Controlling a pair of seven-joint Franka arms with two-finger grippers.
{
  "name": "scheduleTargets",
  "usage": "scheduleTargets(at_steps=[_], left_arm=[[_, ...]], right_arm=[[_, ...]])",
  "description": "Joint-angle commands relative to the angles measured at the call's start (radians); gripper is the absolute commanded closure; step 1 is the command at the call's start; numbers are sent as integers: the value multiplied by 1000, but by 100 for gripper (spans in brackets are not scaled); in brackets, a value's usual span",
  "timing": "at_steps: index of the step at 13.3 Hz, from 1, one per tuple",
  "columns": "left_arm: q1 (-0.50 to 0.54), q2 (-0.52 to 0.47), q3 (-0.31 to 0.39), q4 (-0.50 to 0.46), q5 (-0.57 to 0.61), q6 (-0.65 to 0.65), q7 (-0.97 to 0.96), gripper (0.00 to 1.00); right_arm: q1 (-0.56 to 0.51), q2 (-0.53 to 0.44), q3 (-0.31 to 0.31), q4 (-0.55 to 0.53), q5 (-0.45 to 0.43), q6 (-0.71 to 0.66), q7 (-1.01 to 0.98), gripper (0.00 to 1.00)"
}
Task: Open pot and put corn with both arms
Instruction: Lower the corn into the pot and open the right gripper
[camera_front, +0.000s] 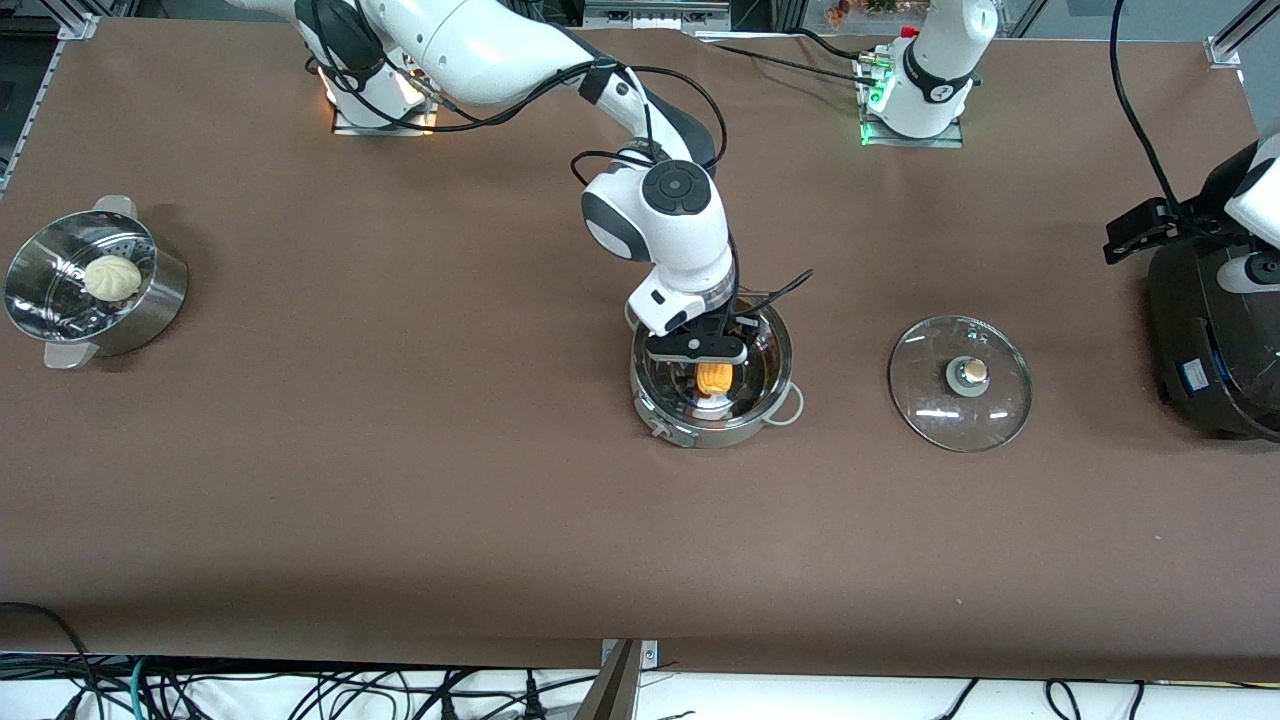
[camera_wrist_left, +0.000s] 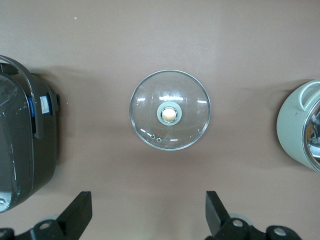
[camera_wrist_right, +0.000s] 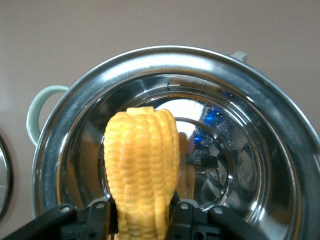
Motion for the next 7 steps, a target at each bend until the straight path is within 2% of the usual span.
scheduleTargets(at_steps=[1, 3, 5, 6, 7], left_arm=[[2, 18, -1, 42, 4, -12, -13, 0], [7, 20, 3, 44, -19, -12, -13, 0], [9, 32, 5, 50, -34, -12, -16, 0], [9, 32, 5, 62, -33, -12, -19, 0], [10, 32, 6, 66, -34, -12, -16, 0]], right_arm=[[11, 21, -12, 36, -28, -6, 17, 69], [11, 21, -13, 23, -45, -5, 11, 46], [10, 21, -12, 9, -68, 2, 6, 12], [10, 20, -12, 7, -74, 3, 8, 0], [10, 18, -12, 7, -77, 2, 8, 0]])
